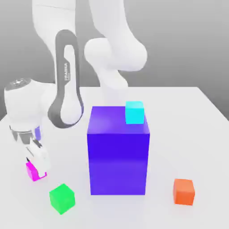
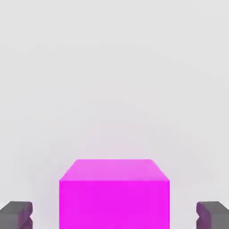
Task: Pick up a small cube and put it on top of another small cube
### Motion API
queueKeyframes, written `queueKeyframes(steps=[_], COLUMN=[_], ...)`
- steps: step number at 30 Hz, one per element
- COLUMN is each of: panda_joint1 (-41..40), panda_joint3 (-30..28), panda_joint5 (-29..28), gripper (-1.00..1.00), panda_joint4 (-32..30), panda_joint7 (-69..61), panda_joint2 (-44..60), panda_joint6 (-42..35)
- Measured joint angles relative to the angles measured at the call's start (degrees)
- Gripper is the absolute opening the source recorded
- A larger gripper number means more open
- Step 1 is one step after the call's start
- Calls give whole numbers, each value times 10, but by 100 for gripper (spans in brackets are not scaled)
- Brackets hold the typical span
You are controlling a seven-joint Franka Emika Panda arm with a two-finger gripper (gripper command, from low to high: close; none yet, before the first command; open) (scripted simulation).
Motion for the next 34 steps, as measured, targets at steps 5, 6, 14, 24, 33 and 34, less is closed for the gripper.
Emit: queueKeyframes(steps=[5,6,14,24,33,34], panda_joint1=[-3,5,55,160,164,164], panda_joint3=[3,-7,-46,14,28,28], panda_joint5=[1,-8,-120,-142,-124,-124], gripper=[-100,-100,-100,-100,100,100], panda_joint4=[1,-2,-14,51,67,67], panda_joint7=[0,6,81,58,39,39], panda_joint2=[3,-10,-132,-157,-55,-55], panda_joint6=[2,-8,-116,-204,-119,-119])
